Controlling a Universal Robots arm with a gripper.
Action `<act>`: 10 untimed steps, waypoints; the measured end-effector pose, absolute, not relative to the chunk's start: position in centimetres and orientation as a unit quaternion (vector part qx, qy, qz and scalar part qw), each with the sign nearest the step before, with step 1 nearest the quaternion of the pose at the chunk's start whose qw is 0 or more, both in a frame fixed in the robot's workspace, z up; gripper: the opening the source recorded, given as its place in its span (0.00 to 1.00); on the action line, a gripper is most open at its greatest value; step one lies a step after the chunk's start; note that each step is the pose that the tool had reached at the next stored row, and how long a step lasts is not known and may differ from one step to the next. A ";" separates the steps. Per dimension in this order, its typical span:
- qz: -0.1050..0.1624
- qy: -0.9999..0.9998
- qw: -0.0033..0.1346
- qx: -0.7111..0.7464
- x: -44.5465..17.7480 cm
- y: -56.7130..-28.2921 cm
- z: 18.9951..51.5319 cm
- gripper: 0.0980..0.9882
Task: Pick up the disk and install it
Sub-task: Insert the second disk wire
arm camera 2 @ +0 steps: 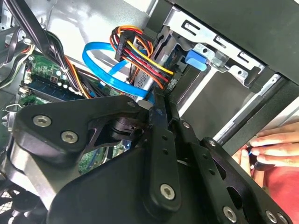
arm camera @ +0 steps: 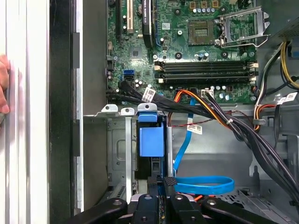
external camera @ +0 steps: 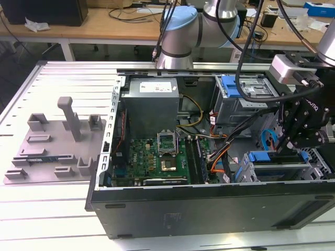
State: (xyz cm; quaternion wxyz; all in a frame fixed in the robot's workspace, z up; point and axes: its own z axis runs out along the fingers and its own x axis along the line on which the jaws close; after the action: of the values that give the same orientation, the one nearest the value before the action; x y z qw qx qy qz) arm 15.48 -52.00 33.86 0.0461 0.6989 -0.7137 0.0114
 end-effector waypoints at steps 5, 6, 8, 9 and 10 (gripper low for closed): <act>0.011 -0.714 0.046 0.699 15.5 -52.0 33.8 0.08; 0.011 -0.714 0.046 0.699 15.5 -52.0 34.2 0.15; 0.012 -0.714 0.046 0.699 15.5 -52.0 35.1 0.15; 0.012 -0.714 0.046 0.699 15.5 -51.9 35.4 0.15; 0.012 -0.714 0.045 0.699 15.5 -51.9 36.4 0.15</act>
State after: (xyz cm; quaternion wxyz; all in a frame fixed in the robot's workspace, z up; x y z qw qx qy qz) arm 15.48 -51.86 36.35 0.0454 0.6989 -0.7137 0.0124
